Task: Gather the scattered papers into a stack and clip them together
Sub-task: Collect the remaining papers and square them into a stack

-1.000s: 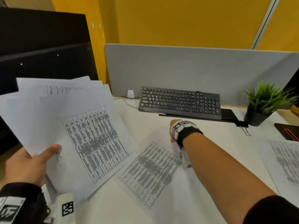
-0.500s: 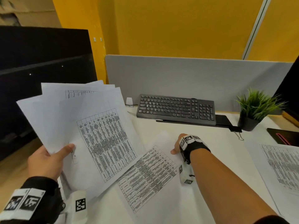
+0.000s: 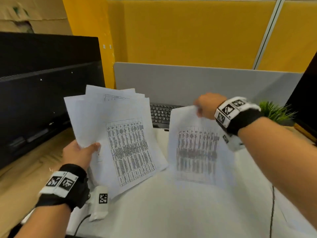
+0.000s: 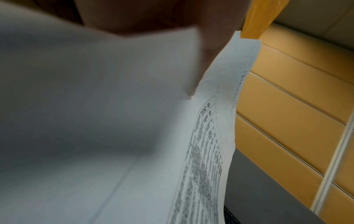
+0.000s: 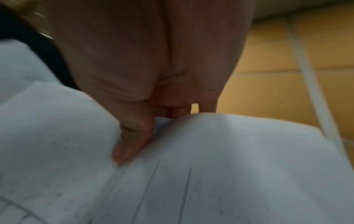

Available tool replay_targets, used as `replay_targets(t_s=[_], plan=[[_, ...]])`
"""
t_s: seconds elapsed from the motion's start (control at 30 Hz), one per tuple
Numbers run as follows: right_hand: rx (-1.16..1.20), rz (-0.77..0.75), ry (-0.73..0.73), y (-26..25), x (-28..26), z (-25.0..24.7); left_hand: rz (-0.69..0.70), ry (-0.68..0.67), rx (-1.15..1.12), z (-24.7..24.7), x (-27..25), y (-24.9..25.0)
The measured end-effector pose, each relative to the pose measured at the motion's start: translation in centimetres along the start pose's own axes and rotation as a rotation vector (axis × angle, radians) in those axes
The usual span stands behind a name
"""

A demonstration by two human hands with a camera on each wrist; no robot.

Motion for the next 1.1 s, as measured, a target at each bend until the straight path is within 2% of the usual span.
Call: replay_targets(t_s=[0.1,0.2,0.3,0.4,0.47,0.6,0.67,0.73,0.8,0.87,0.9,0.93,1.0,1.03,1.1], plan=[[-0.161,-0.203,0.117,-2.7,-1.8,-4.1,0.038,-0.054,0.001,2.6,0.4,0.9],[-0.07,-0.342,0.217,-4.8,-2.5,-5.5,0.134,-0.172,0.007,5.5,-0.6,2.5],[0.002,-0.373,0.342,-5.5,-2.4,-5.9,0.217,-0.308,-0.025,8.0,-2.2,3.8],[0.079,-0.326,0.24,-5.2,-2.0,-4.9,0.259,-0.387,-0.067,9.7,-3.7,4.2],[0.214,-0.263,0.185,-4.3,-2.0,-4.5,0.224,-0.415,-0.123,10.5,-4.8,4.1],[0.207,-0.205,0.191,-2.9,-2.4,-4.5,0.115,-0.461,-0.35,11.7,-6.4,4.1],[0.241,-0.212,0.214,-3.0,-2.9,-4.8,0.147,-0.47,-0.322,12.6,-6.6,4.3],[0.357,-0.228,0.282,-2.9,-3.6,-5.4,0.186,-0.404,-0.268,13.2,-6.3,4.4],[0.571,-0.213,0.479,-1.3,-4.6,-5.8,0.197,-0.354,-0.257,13.6,-5.9,4.8],[0.842,-0.056,0.716,1.8,-6.0,-4.5,0.205,-0.336,-0.271,13.7,-5.2,5.0],[1.009,0.08,0.74,3.6,-6.5,-2.5,0.205,-0.333,-0.286,13.7,-4.9,5.2],[1.199,0.217,0.669,4.9,-7.0,0.0,0.212,-0.337,-0.3,13.6,-4.5,5.4],[1.613,0.361,0.368,5.3,-7.2,5.4,0.224,-0.375,-0.309,13.9,-3.9,5.5],[1.762,0.352,0.252,4.9,-7.3,7.4,0.223,-0.405,-0.308,14.1,-3.8,5.5],[1.816,0.312,0.198,4.4,-7.2,9.5,0.235,-0.459,-0.292,14.9,-3.6,5.8]])
Point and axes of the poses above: each hand's wrist, its own x-axis towards the middle knuckle, its own z-axis out of the palm, y = z × x, the point moved 4 cm from there along x, towards the middle knuckle, and after that the axes turned 10 degrees about z, right-handed, at the moved point
